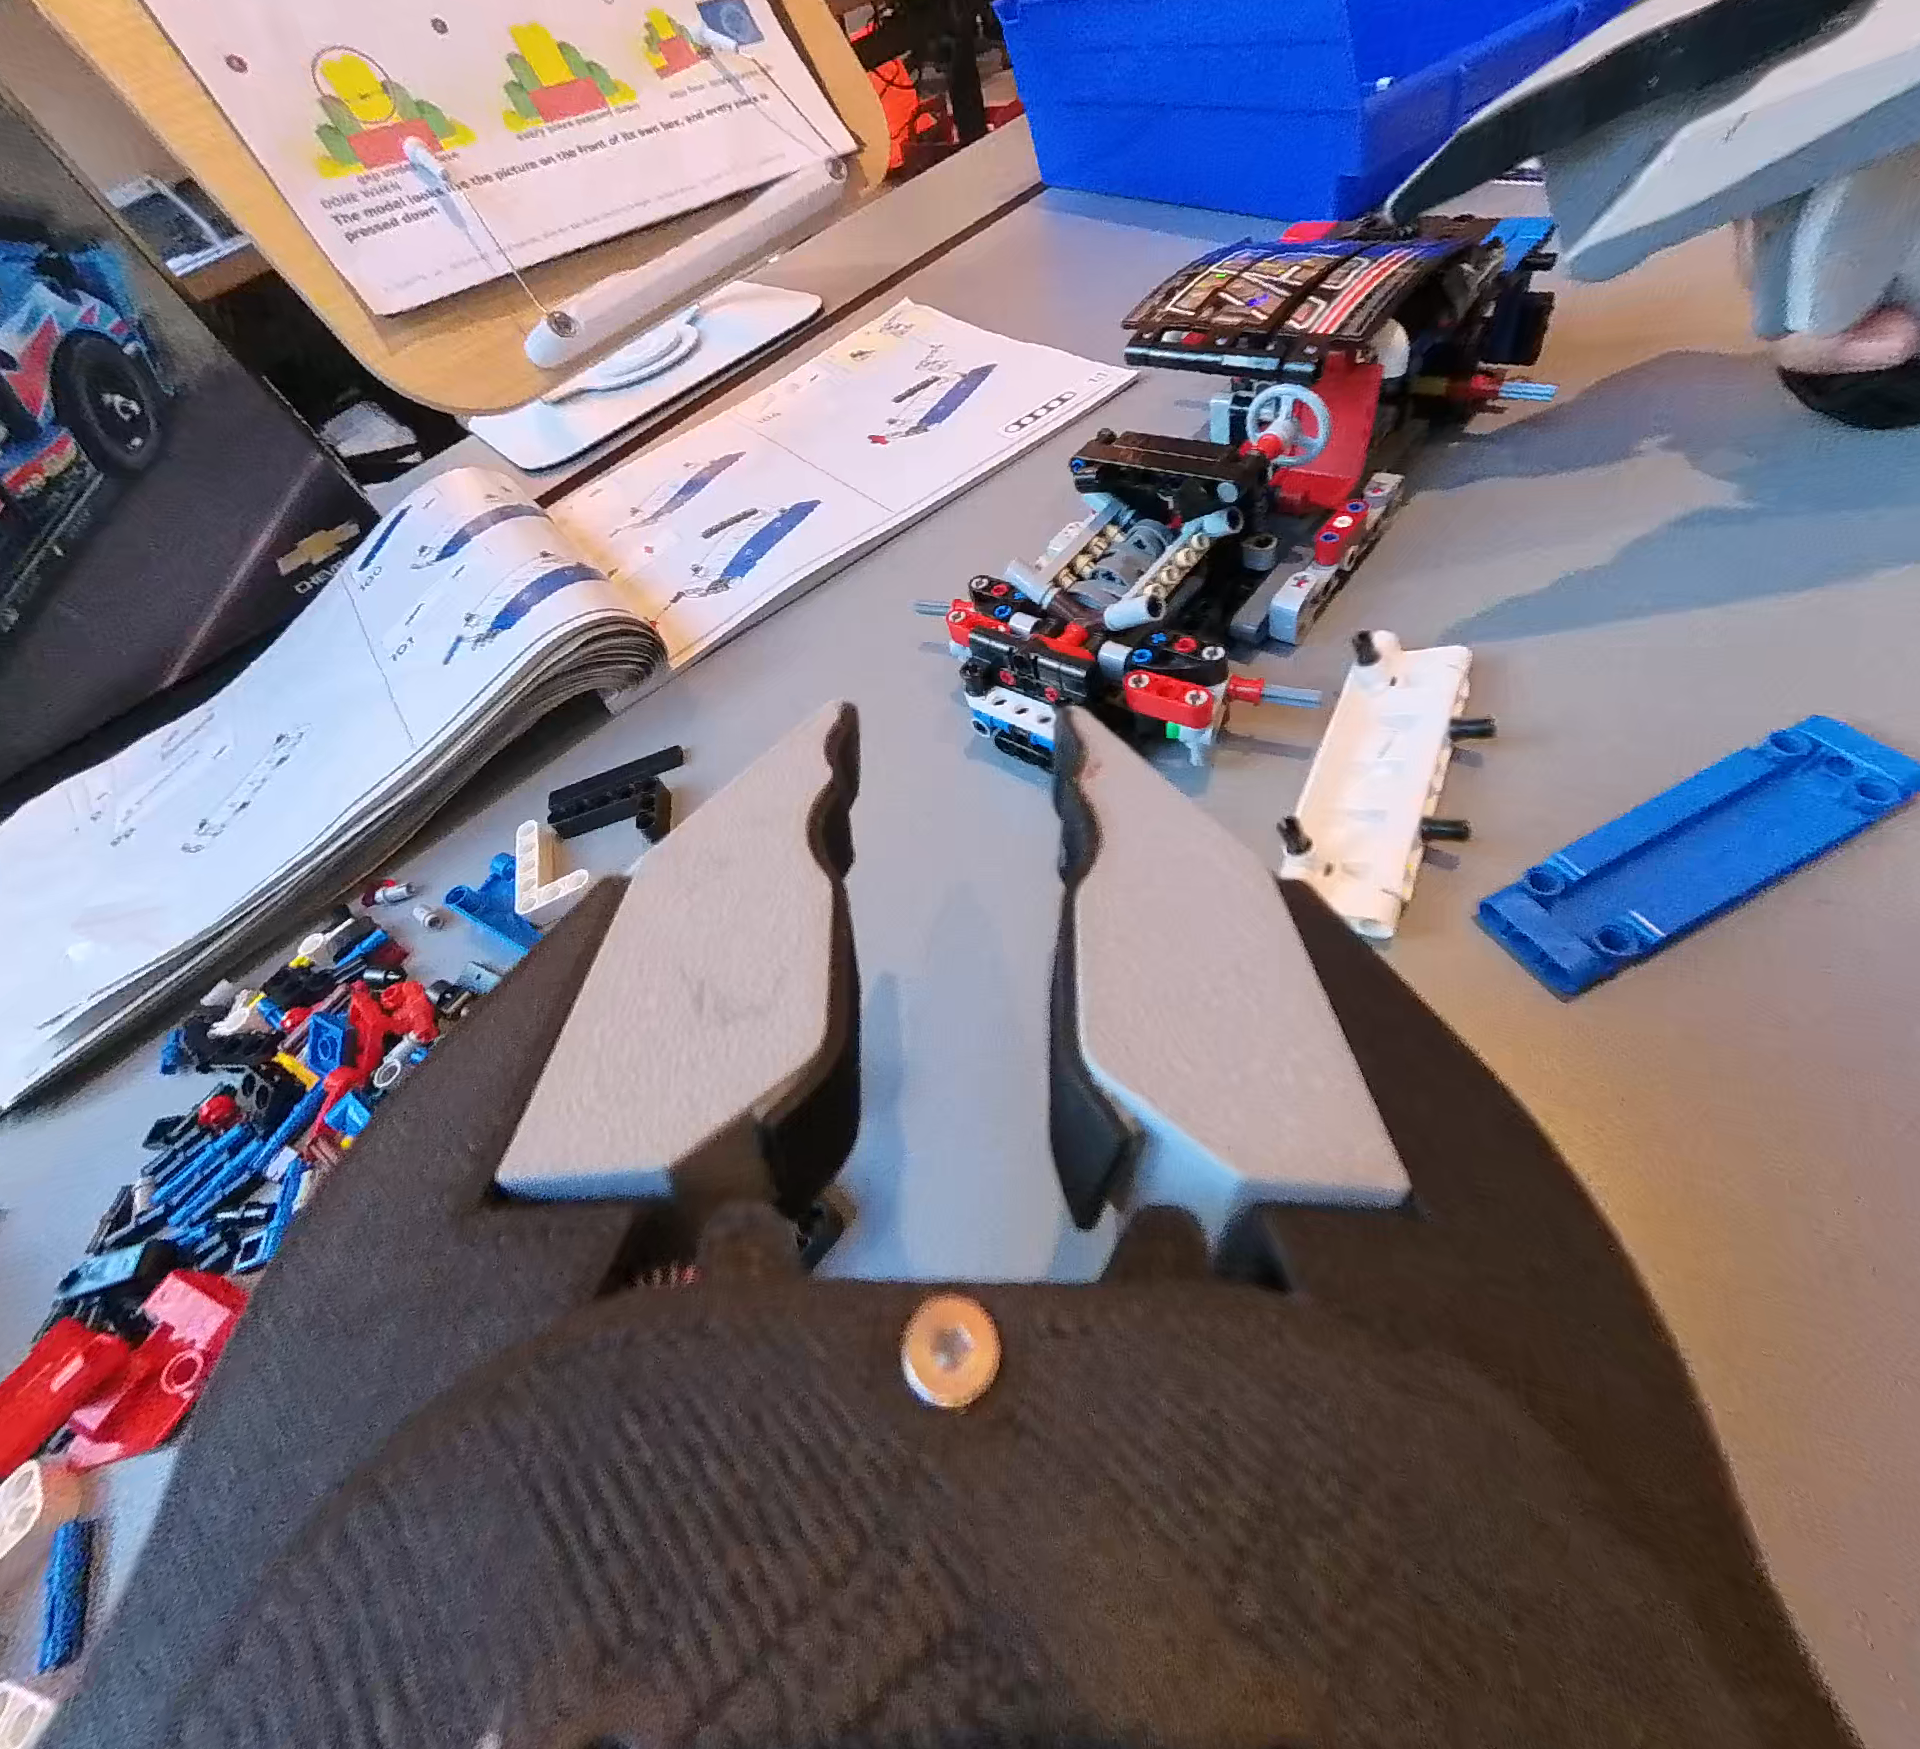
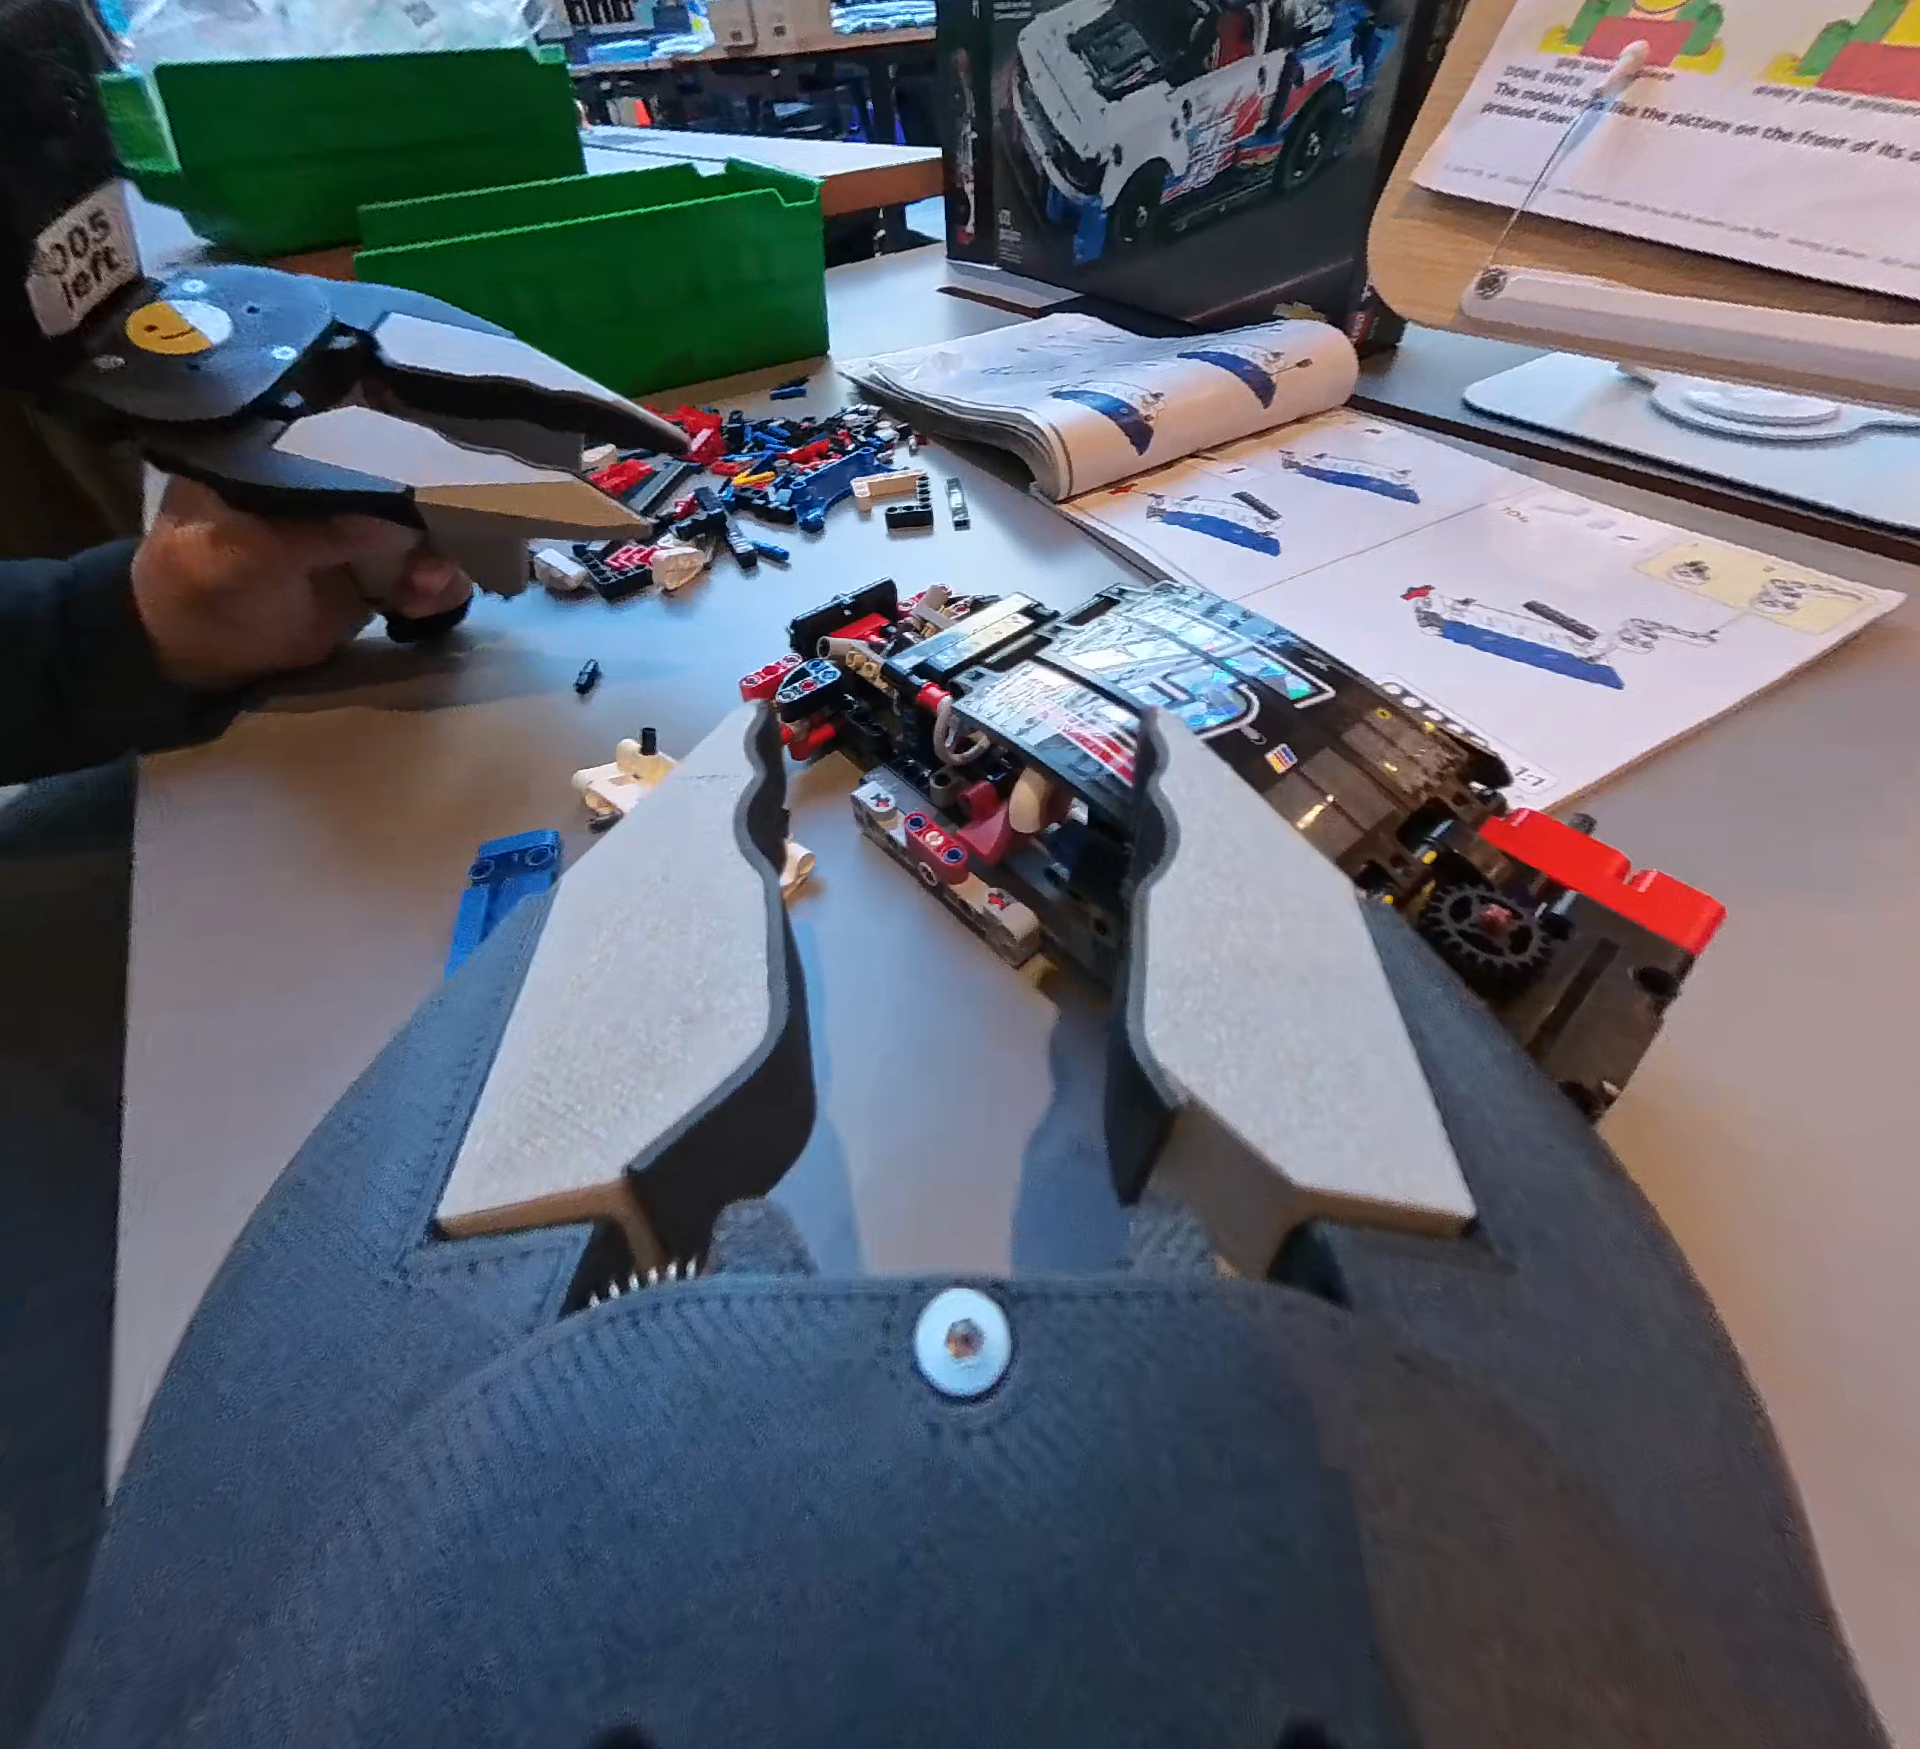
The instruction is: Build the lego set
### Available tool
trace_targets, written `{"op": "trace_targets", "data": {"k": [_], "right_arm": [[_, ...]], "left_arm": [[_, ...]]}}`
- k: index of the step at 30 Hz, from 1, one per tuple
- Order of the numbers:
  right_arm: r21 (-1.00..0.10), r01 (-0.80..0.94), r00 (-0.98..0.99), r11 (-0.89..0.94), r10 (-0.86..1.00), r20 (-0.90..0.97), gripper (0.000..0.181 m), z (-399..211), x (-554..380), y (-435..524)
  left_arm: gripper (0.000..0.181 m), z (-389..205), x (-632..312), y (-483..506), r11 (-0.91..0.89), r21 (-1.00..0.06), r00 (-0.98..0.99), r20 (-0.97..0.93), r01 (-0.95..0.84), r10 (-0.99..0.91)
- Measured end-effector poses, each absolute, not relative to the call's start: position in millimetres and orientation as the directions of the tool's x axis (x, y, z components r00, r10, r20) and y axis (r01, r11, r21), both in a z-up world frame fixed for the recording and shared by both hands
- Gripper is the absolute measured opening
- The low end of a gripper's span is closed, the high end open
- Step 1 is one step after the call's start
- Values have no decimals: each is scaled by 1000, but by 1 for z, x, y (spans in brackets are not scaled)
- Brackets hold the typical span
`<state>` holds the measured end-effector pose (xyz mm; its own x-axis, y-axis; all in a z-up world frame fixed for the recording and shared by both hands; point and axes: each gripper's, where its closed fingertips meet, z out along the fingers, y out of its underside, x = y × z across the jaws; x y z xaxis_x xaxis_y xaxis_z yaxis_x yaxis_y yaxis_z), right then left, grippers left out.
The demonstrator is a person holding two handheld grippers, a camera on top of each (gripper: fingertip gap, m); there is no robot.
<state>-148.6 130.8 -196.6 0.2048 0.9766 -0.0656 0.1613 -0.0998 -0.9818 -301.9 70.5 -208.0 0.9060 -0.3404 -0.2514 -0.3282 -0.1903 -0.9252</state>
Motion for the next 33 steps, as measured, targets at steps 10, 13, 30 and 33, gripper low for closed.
{"op": "trace_targets", "data": {"k": [10, 13, 30, 33], "right_arm": [[-965, 262, 275, 16, 957, 90, 66, -206, -152, 134], [-965, 263, 321, 18, 941, 105, 66, -205, -150, 143], [-985, 170, 379, 4, 923, 69, 66, -191, -160, 175], [-992, 126, 333, -8, 942, 35, 70, -185, -163, 178]], "left_arm": [[34, -203, -287, 66, -142, -935, 885, -248, -325, -394], [36, -204, -282, 66, -153, -943, 883, -210, -297, -419], [67, -199, -274, 67, -140, -959, 890, -165, -245, -426], [66, -199, -272, 67, -129, -956, 886, -189, -265, -423]]}}
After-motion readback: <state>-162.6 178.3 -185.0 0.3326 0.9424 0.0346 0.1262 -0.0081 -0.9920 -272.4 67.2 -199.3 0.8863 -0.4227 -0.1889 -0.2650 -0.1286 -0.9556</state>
